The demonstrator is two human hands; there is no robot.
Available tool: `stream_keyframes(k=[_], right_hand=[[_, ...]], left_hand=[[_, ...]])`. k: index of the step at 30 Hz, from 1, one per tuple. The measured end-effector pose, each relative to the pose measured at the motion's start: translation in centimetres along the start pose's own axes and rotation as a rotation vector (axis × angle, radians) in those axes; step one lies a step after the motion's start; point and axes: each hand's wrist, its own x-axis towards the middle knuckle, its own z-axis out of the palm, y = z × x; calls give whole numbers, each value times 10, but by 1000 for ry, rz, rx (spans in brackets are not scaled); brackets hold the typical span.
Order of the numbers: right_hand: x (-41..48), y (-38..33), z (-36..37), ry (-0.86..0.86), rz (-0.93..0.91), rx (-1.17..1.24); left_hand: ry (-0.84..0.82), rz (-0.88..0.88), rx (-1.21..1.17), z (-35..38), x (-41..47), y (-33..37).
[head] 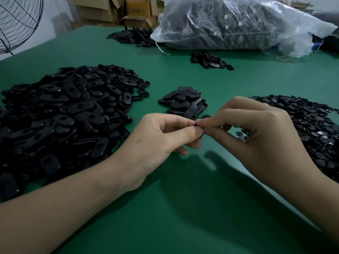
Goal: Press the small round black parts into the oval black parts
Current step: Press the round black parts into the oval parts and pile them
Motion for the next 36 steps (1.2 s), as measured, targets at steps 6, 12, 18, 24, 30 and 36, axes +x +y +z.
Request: stream_keyframes(k=[6,12,18,24,30,36], right_hand=[[-1,-2,1,-82,152,235],[-1,-5,2,-108,258,512],[-4,-14,12,-14,583,1061],[-6,-22,17,-99,664,1308],[-4,-20,19,-119,698,1400],[-4,-18,20,-150,687,1440]], left_hand=[[46,27,-26,1,1,-1],[83,84,-50,1,0,-1],[171,231,39,3,-3,-2],[180,435,233,9,-8,-1],[234,512,322,12,-11,2],[285,575,435,12,-14,6]])
